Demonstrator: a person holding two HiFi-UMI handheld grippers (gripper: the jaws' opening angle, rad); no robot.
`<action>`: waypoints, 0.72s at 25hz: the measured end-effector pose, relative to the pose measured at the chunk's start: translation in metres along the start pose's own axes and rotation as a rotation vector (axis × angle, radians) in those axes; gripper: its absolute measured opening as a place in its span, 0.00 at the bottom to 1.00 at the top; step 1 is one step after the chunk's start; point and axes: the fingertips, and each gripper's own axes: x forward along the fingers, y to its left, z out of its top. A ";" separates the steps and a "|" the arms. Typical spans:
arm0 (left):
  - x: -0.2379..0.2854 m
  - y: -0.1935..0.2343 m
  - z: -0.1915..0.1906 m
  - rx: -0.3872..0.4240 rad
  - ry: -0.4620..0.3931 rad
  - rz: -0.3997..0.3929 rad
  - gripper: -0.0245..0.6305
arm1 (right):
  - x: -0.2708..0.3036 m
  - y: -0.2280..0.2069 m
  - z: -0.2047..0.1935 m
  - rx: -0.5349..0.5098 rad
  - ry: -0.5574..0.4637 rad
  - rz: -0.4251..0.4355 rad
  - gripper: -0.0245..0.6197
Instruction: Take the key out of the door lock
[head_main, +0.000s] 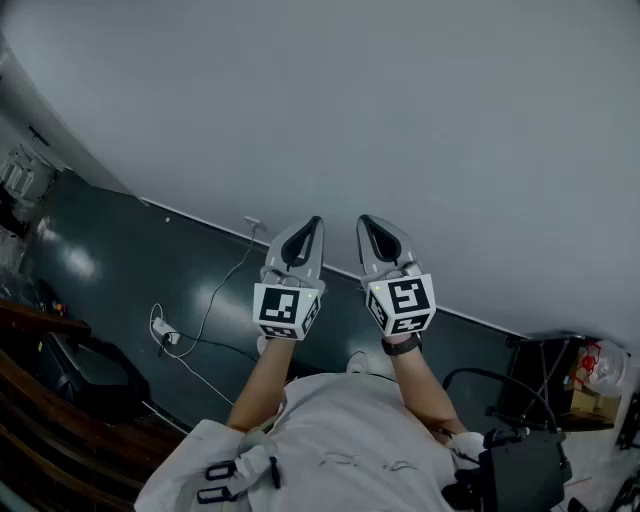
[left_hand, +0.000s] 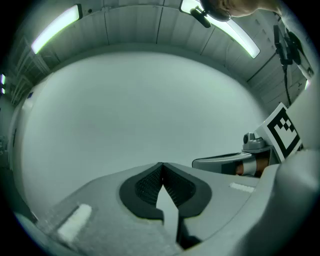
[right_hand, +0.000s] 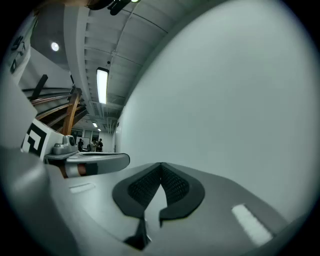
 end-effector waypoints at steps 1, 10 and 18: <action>-0.003 0.005 0.000 0.004 0.006 0.015 0.04 | 0.004 0.005 0.002 -0.002 0.000 0.011 0.05; -0.049 0.105 0.006 0.028 0.032 0.190 0.04 | 0.089 0.091 -0.008 0.154 0.072 0.203 0.05; -0.175 0.289 0.035 0.053 -0.008 0.543 0.04 | 0.200 0.285 0.001 0.164 0.125 0.547 0.04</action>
